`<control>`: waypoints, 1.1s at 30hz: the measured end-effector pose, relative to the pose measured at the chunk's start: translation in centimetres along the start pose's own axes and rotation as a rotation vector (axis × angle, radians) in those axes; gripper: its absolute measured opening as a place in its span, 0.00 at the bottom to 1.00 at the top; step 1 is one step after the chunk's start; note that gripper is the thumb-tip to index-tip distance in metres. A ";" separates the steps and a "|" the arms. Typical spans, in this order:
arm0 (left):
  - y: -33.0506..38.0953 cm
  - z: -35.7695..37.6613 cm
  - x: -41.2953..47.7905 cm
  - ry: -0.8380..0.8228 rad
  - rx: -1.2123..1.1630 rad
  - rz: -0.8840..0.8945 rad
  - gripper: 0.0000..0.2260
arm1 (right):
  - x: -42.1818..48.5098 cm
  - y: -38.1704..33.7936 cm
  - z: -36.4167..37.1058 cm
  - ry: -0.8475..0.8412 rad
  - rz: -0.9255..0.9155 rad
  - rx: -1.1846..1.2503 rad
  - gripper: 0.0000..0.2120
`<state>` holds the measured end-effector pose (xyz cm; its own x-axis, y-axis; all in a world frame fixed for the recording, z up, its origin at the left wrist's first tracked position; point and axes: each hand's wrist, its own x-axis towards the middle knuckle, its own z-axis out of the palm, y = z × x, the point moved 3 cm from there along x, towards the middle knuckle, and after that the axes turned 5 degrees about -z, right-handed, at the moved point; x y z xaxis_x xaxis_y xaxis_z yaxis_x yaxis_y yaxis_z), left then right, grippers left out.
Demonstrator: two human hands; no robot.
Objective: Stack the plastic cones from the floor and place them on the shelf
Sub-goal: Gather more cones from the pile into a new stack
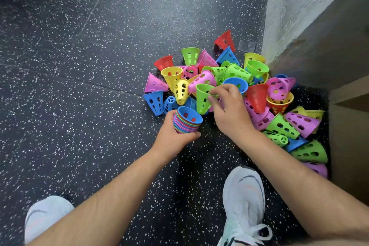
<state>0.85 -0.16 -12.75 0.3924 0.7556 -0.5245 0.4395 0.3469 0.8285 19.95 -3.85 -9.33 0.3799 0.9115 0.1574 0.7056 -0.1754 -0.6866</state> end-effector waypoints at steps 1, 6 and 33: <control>0.1 0.1 0.0 0.001 -0.011 0.001 0.31 | 0.0 -0.6 -0.3 0.024 -0.002 0.045 0.09; 0.7 0.2 -0.1 0.026 -0.052 0.017 0.30 | -0.4 -3.0 -0.2 -0.018 -0.073 0.134 0.08; -2.0 -2.2 -1.2 0.116 -0.057 -0.030 0.30 | -0.9 0.2 5.7 -0.338 -0.453 -0.505 0.21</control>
<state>-2.26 -0.60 -13.37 0.2820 0.8025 -0.5258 0.4019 0.3989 0.8243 16.36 -2.57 -13.65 -0.1594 0.9851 0.0648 0.9681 0.1689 -0.1850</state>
